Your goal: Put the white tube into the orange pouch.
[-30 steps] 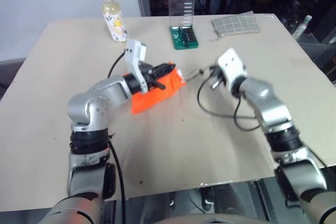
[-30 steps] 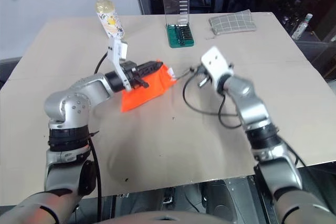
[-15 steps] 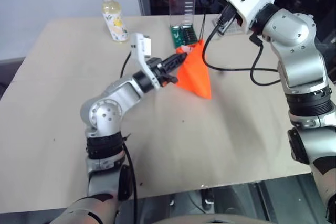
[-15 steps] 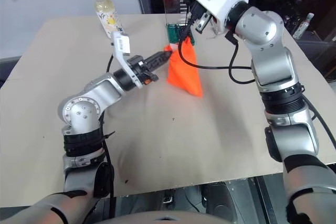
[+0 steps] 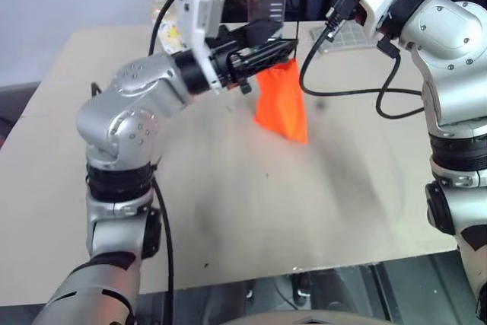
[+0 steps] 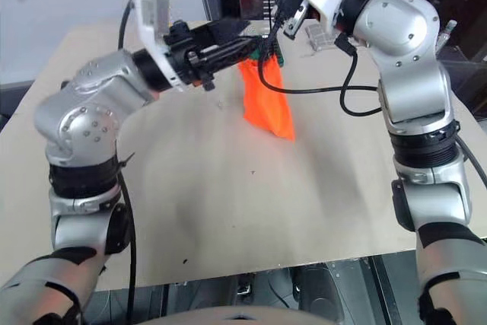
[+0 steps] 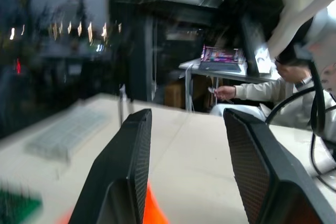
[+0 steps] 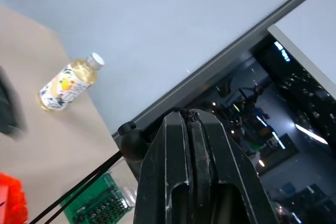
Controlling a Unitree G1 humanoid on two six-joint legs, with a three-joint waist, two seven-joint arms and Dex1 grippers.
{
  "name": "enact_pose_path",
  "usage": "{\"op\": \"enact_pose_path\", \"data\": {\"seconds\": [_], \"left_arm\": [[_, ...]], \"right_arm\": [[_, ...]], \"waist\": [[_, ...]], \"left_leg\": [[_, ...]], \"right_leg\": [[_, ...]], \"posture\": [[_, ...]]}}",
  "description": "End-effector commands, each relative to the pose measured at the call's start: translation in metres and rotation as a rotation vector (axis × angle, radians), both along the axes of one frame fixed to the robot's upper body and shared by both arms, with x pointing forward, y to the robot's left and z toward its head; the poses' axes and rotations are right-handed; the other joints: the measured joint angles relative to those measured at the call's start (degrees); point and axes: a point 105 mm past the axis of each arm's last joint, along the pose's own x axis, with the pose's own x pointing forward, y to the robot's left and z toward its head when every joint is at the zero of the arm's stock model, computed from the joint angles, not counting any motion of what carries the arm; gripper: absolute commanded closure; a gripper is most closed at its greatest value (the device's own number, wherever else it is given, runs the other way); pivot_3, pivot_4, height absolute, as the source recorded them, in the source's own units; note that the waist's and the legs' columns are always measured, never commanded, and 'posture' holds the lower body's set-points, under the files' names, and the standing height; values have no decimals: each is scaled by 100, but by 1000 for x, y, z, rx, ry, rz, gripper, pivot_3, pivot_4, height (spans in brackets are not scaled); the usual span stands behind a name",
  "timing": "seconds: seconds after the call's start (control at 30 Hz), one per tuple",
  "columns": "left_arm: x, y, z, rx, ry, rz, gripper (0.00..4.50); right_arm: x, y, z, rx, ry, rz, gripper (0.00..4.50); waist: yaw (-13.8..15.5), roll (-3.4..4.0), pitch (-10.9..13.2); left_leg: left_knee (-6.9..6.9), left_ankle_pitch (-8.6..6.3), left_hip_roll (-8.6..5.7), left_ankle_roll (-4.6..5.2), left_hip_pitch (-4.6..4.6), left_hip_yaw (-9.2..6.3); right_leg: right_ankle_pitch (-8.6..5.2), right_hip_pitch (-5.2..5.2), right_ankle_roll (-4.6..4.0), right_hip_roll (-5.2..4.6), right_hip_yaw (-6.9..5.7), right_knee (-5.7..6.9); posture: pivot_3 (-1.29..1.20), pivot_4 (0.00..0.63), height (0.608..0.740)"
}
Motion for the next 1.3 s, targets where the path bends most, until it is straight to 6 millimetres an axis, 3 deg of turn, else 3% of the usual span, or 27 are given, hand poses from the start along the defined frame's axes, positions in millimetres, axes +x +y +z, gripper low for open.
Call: {"op": "enact_pose_path", "data": {"seconds": [0.03,0.23,0.77,0.87,0.97,1.13,1.3], "left_arm": [[17,-7,10,12,-78,50,2285],[30,-7,19,-17,-109,85,2285],[30,-14,41,-47,-168,48,2285],[29,-17,37,-34,-162,28,3035],[31,-19,35,-30,-162,29,4302],[38,-19,24,-29,-125,40,4294],[61,-13,-22,-2,-8,95,4294]], "right_arm": [[-13,-3,7,-6,-39,10,4500],[-16,-2,2,-24,-21,17,4500],[-19,1,-3,-23,6,21,4500],[-20,1,-2,-20,5,21,4500],[-21,1,-1,-17,3,20,4500],[-19,-4,6,46,-3,0,4500],[1,-28,41,206,-93,-130,4500]], "waist": [[-4,1,1],[-41,2,2],[-25,2,2],[-25,2,2],[-23,2,2],[-26,2,2],[-32,3,2]], "left_leg": [[0,0,2,0,-2,0],[-2,0,5,0,-5,13],[1,0,5,1,-5,13],[1,0,5,1,-5,14],[1,0,5,1,-6,14],[1,0,5,1,-5,14],[4,1,5,1,-1,19]], "right_leg": [[0,-2,0,3,-2,0],[0,-12,1,4,7,2],[0,-12,2,3,6,4],[0,-12,2,3,7,4],[0,-12,2,3,6,4],[0,-11,2,3,7,4],[0,-11,2,3,9,9]], "posture": [[0,150,740],[0,150,740],[0,150,740],[0,150,740],[0,150,740],[0,150,740],[0,150,740]]}}
